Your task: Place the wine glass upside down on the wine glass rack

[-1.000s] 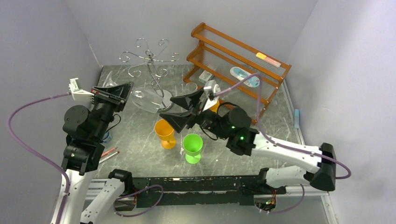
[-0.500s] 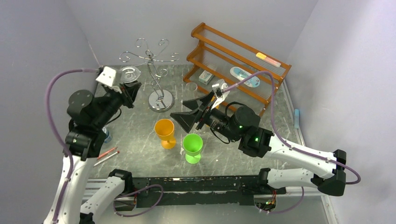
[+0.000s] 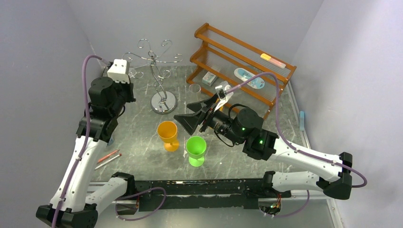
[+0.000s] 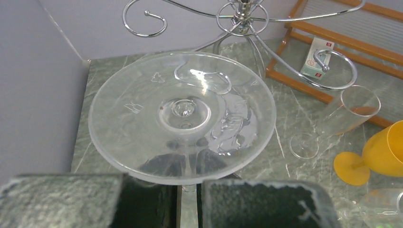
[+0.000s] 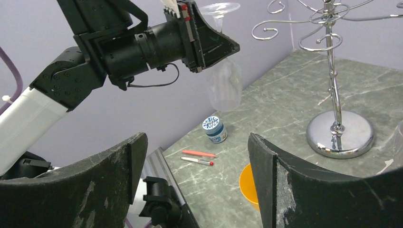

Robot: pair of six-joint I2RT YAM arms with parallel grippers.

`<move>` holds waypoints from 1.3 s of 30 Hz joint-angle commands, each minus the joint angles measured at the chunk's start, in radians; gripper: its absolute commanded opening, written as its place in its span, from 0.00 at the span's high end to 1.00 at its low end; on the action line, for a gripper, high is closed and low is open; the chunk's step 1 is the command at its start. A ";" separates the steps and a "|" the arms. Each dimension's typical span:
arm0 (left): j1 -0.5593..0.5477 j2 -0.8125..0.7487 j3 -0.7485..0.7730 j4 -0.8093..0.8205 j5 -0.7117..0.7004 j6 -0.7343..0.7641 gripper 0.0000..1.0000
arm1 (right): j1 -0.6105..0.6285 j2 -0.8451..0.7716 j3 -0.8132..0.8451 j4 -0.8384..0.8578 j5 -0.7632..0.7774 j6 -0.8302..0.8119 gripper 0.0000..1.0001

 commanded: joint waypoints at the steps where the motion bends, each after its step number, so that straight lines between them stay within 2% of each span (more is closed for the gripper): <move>1: -0.001 0.011 0.027 0.056 0.100 0.037 0.95 | 0.001 -0.003 -0.007 -0.009 0.006 0.005 0.19; 4: 0.000 0.046 0.026 0.047 0.280 0.076 0.95 | 0.001 0.000 -0.011 -0.002 0.005 0.006 0.18; 7: 0.004 0.087 0.011 0.066 0.395 0.073 0.95 | 0.001 0.007 -0.011 0.004 -0.003 0.010 0.18; 13: 0.024 0.159 -0.005 0.131 0.479 0.053 0.95 | 0.001 0.023 -0.008 0.018 -0.026 0.026 0.18; 17: 0.042 0.201 0.019 0.140 0.461 0.052 0.95 | 0.000 0.085 0.055 -0.031 0.007 0.060 0.18; 23: 0.045 0.256 0.027 0.168 0.337 0.034 0.95 | 0.001 0.185 0.169 -0.076 0.073 0.148 0.19; 33: 0.045 0.227 -0.050 0.331 0.206 -0.005 0.95 | -0.035 0.323 0.287 -0.130 0.256 0.279 0.22; 39: 0.045 0.233 -0.064 0.359 0.170 -0.061 0.95 | -0.084 0.407 0.362 -0.160 0.266 0.343 0.25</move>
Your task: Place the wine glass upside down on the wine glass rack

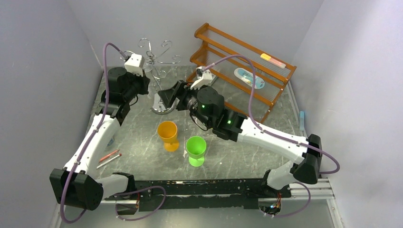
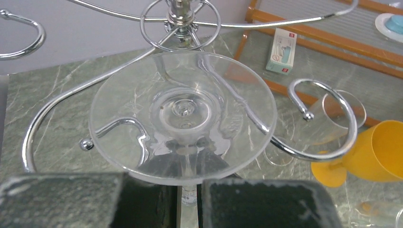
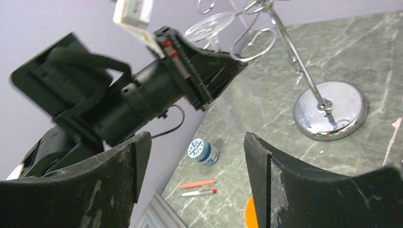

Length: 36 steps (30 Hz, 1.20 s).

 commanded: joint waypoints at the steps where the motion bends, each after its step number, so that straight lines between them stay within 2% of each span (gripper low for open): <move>1: 0.008 -0.020 -0.019 0.115 -0.074 -0.047 0.95 | -0.032 0.053 0.057 -0.040 0.049 0.073 0.25; 7: 0.008 -0.048 -0.061 0.146 -0.138 -0.072 0.95 | -0.078 0.111 0.067 -0.005 -0.011 0.124 0.26; 17: 0.011 -0.095 -0.122 0.147 -0.140 -0.071 0.95 | -0.115 0.172 0.074 0.094 -0.060 0.121 0.31; 25: 0.057 -0.103 -0.120 0.130 -0.095 -0.081 0.95 | -0.152 0.203 0.077 0.158 -0.116 0.137 0.31; 32: 0.082 -0.099 -0.114 0.098 -0.059 -0.033 0.95 | -0.173 0.254 0.110 0.163 -0.143 0.144 0.31; 36: 0.100 -0.110 -0.114 0.075 -0.007 -0.003 0.95 | -0.178 0.289 0.134 0.167 -0.172 0.135 0.34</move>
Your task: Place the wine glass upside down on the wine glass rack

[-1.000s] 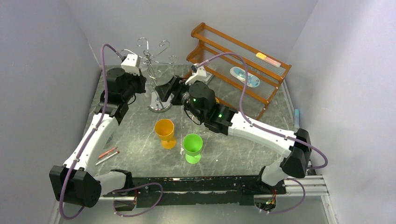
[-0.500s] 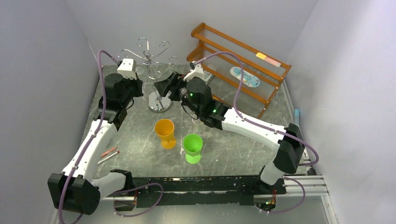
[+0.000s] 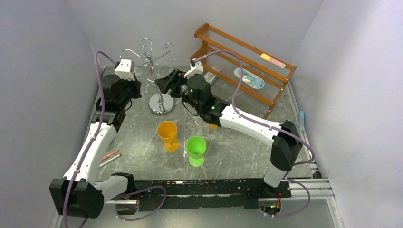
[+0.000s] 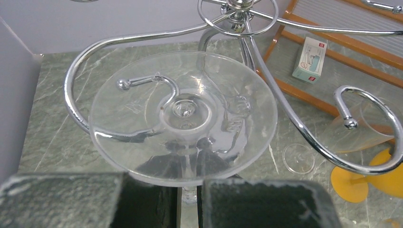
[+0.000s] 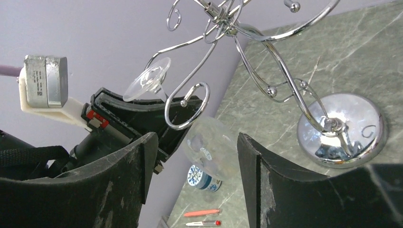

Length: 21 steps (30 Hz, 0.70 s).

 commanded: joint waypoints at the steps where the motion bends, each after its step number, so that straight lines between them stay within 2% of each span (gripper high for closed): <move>1: 0.036 -0.030 0.004 -0.006 0.076 0.061 0.95 | -0.009 0.043 0.050 0.022 -0.034 -0.001 0.36; 12: 0.111 -0.008 0.055 -0.071 0.384 0.208 0.95 | -0.042 0.088 0.051 0.034 -0.060 0.031 0.57; 21: 0.173 -0.032 0.017 -0.004 0.328 0.179 0.95 | -0.058 0.102 0.054 0.016 -0.073 0.063 0.63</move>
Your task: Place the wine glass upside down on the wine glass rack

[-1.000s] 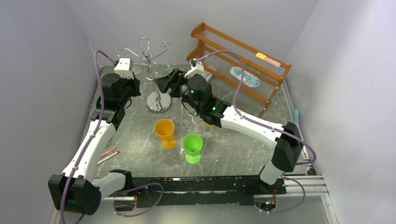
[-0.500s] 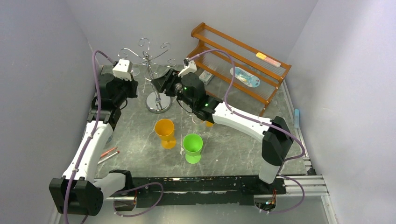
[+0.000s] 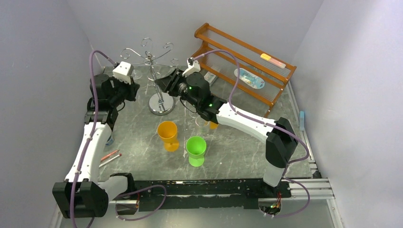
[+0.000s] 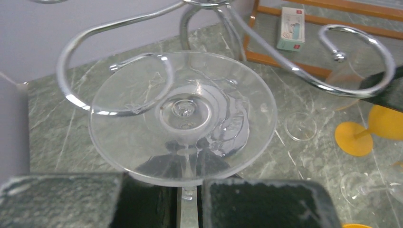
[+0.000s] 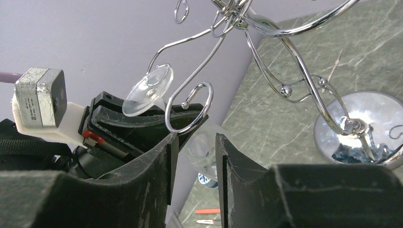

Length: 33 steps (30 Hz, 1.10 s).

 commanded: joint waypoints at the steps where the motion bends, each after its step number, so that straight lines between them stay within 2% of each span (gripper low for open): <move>1: 0.051 -0.030 -0.004 0.084 -0.020 -0.023 0.95 | -0.028 0.034 0.021 -0.036 0.029 0.020 0.64; 5: 0.077 -0.045 -0.034 0.132 -0.093 -0.084 0.95 | -0.031 0.046 0.037 -0.052 0.015 0.023 0.65; 10: 0.088 -0.055 -0.045 0.156 -0.053 -0.095 0.95 | -0.032 0.054 0.040 -0.050 0.008 0.023 0.65; 14: 0.088 -0.055 -0.048 0.151 0.064 -0.052 0.95 | -0.032 0.039 0.013 0.014 -0.024 0.007 0.63; 19: 0.088 -0.077 -0.075 0.169 0.228 -0.019 0.95 | -0.032 -0.020 -0.044 0.068 -0.058 -0.012 0.52; 26: 0.089 -0.054 -0.063 0.167 0.392 -0.019 0.95 | -0.032 -0.109 -0.093 0.038 -0.071 -0.006 0.43; 33: 0.087 -0.107 -0.079 0.137 0.504 0.014 0.95 | -0.031 -0.189 -0.070 -0.037 -0.196 -0.004 0.39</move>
